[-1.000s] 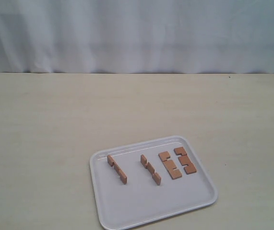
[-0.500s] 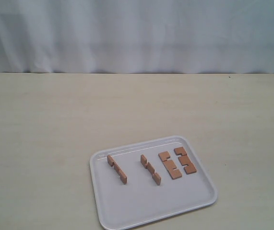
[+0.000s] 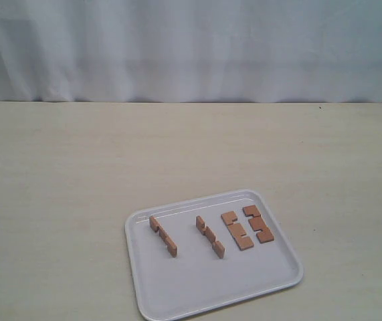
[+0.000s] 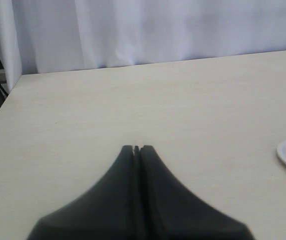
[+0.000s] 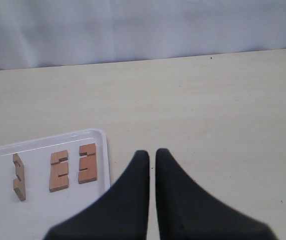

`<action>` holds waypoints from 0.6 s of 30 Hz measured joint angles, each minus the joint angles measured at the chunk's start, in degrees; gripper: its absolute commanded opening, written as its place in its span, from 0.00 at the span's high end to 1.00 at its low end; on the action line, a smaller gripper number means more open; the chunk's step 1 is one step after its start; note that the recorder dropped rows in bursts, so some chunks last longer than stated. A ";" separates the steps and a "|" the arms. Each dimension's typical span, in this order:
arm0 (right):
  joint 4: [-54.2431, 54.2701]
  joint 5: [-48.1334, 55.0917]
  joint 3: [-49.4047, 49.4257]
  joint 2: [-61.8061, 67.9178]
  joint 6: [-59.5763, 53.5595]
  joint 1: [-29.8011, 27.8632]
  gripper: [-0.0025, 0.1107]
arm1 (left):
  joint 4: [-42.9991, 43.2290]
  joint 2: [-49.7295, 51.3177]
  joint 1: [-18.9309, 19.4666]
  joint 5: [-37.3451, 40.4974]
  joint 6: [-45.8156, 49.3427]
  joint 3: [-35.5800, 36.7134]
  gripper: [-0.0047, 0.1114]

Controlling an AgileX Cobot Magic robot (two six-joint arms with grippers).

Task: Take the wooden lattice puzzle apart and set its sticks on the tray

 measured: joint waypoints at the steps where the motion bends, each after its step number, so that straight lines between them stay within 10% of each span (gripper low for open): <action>1: 0.00 0.00 0.00 0.00 0.00 0.00 0.94 | 0.00 0.00 0.00 0.00 0.00 0.00 0.96; 18: 0.00 0.00 0.00 0.00 -0.10 -2.85 0.94 | 0.00 0.00 0.00 0.00 0.00 0.00 0.96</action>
